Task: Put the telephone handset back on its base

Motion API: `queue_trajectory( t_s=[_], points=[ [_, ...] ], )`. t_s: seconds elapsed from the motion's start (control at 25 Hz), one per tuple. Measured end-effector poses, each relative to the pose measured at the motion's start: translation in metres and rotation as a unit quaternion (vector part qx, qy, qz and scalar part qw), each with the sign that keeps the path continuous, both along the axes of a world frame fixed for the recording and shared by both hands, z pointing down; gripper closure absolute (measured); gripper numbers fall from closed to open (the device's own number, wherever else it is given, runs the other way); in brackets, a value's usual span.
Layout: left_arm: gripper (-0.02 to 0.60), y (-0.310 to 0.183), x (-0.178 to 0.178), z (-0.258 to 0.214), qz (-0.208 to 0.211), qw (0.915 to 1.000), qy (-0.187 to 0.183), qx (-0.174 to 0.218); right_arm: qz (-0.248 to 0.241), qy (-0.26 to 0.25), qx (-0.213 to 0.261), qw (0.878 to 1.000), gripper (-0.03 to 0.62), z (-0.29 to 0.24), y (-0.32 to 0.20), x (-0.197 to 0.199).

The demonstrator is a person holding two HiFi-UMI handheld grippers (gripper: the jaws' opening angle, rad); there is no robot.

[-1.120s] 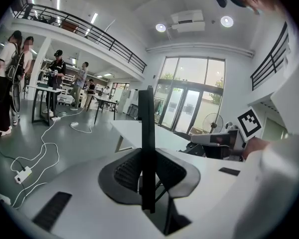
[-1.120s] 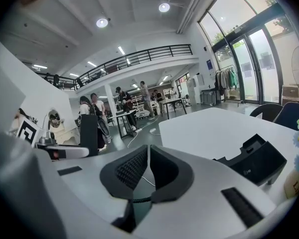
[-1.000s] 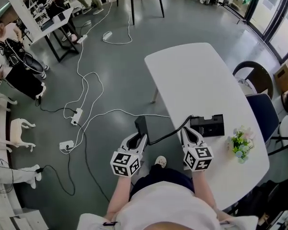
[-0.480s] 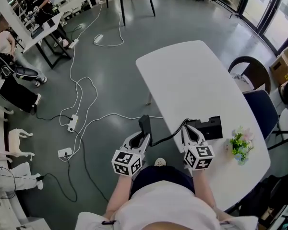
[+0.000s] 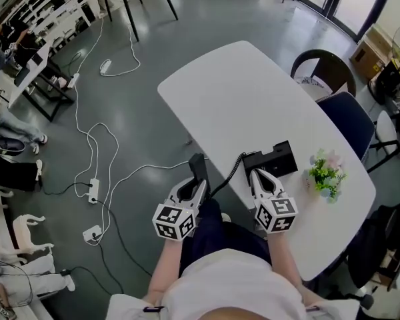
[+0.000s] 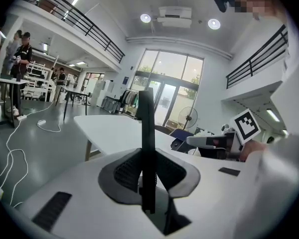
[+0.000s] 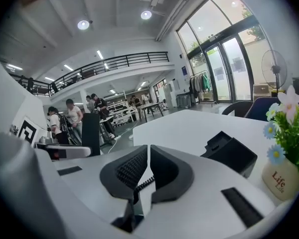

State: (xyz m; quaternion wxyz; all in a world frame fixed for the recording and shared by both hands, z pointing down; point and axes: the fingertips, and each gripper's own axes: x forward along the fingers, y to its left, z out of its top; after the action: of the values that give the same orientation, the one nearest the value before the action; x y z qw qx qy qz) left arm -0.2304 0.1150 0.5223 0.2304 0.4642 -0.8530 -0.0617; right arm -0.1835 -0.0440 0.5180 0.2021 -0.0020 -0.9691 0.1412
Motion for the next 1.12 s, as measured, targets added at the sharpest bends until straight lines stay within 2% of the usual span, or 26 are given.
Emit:
queue_trajectory(
  t_s=[0.16, 0.32, 0.56, 0.8, 1.12],
  points=[
    [0.497, -0.016, -0.004, 0.004, 0.039, 0.9992, 0.004, -0.001, 0.03, 0.018, -0.002, 0.999, 0.553, 0.011, -0.006, 0.01],
    [0.497, -0.035, -0.017, 0.006, 0.084, 0.9965, 0.008, -0.004, 0.066, 0.019, -0.004, 0.998, 0.553, 0.015, -0.018, 0.002],
    [0.497, -0.071, -0.045, 0.005, 0.159, 0.9871, 0.014, -0.016, 0.125, 0.019, -0.017, 0.992, 0.553, 0.011, -0.036, -0.007],
    [0.497, -0.108, -0.063, -0.001, 0.241, 0.9702, 0.014, -0.025, 0.187, 0.017, -0.025, 0.982, 0.553, 0.008, -0.055, -0.015],
    [0.496, -0.146, -0.069, 0.0, 0.336, 0.9405, 0.039, -0.029, 0.259, 0.023, -0.03, 0.965, 0.553, 0.004, -0.074, -0.012]
  ],
)
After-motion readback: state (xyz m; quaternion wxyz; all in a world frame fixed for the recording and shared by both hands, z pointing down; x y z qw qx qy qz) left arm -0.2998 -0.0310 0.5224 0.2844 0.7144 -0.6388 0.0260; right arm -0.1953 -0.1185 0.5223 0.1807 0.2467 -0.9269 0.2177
